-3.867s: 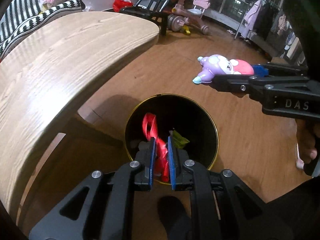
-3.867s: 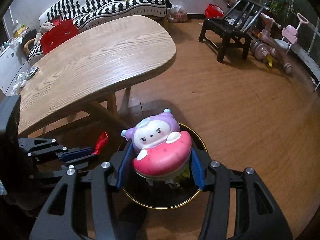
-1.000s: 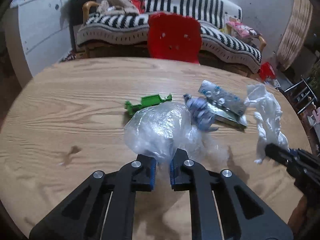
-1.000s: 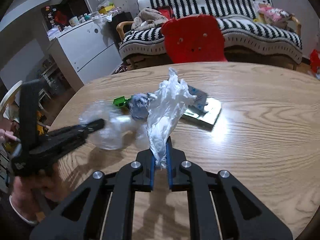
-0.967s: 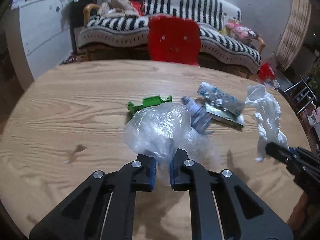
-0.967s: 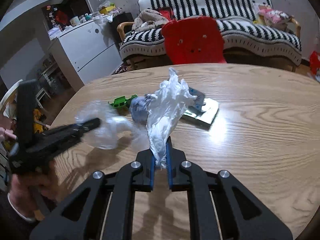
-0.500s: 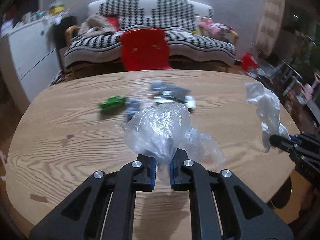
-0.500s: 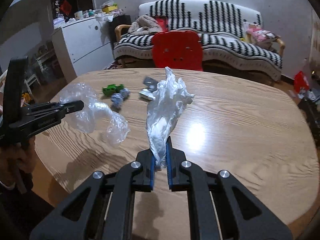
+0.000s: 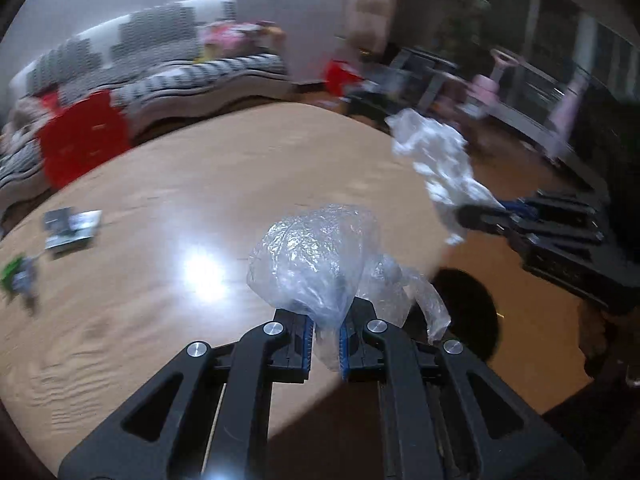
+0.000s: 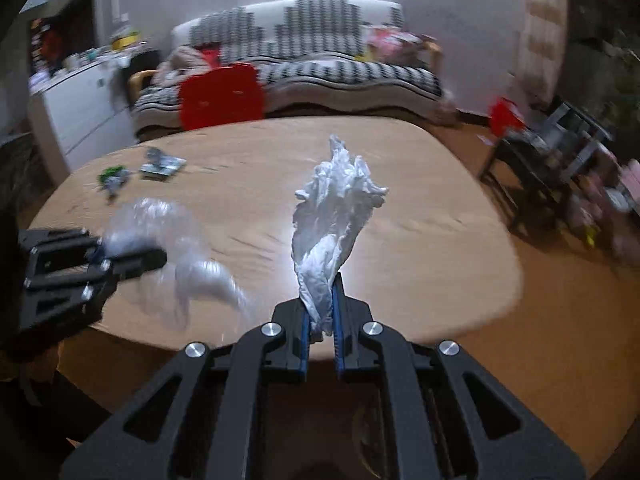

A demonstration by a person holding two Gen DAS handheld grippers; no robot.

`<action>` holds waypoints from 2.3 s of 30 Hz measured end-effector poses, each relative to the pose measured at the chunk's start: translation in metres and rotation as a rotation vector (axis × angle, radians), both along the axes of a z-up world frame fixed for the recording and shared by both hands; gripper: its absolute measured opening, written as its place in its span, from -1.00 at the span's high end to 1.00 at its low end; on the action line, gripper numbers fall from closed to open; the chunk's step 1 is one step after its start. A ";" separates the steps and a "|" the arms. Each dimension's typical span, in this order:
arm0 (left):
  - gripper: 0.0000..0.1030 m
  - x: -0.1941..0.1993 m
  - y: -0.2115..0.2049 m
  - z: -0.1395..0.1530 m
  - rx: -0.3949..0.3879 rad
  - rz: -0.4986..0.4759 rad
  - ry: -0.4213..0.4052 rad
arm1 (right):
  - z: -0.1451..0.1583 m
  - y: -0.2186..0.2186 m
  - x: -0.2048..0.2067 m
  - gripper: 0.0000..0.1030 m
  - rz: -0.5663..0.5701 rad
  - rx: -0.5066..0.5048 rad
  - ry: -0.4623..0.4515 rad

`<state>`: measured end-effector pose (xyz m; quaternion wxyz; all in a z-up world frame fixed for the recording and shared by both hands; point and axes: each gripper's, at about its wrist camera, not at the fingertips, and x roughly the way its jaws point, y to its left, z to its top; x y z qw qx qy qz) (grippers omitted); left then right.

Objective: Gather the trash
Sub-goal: 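Carry both plastic bags over the bin and open both tools, then grasp the crumpled foil with left tool while right tool grasps silver blister pack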

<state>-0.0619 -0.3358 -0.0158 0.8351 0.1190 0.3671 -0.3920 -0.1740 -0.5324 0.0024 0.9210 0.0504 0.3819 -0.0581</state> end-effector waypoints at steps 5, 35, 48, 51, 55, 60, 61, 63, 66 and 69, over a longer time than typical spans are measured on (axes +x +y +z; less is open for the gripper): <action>0.82 -0.045 -0.066 -0.030 0.035 -0.146 0.032 | -0.019 -0.053 -0.045 0.80 -0.097 0.014 0.037; 0.69 -0.076 -0.165 -0.103 0.146 -0.275 0.121 | -0.081 -0.112 -0.091 0.80 -0.215 0.075 0.251; -0.46 -0.075 -0.149 -0.083 0.087 -0.273 0.077 | -0.067 -0.105 -0.088 -0.12 -0.235 0.052 0.201; -0.64 -0.066 -0.132 -0.068 0.054 -0.255 0.066 | -0.051 -0.095 -0.077 -0.17 -0.224 0.050 0.151; -0.78 -0.039 -0.089 -0.041 0.012 -0.170 0.020 | -0.024 -0.069 -0.051 -0.29 -0.170 0.054 0.074; -0.80 0.002 -0.014 -0.021 -0.001 -0.024 0.010 | 0.006 -0.009 -0.005 -0.41 -0.045 0.031 0.017; -0.80 0.009 0.000 -0.018 -0.004 0.003 0.009 | 0.011 0.007 0.005 -0.41 -0.009 0.029 0.012; -0.80 0.027 0.040 -0.009 0.000 0.083 -0.001 | 0.021 0.036 0.024 -0.41 0.046 0.024 -0.005; -0.80 0.051 0.096 0.001 -0.002 0.199 -0.022 | 0.034 0.082 0.057 -0.41 0.133 0.032 -0.026; -0.80 0.076 0.157 0.008 -0.010 0.322 -0.020 | 0.042 0.127 0.088 -0.41 0.214 0.036 -0.042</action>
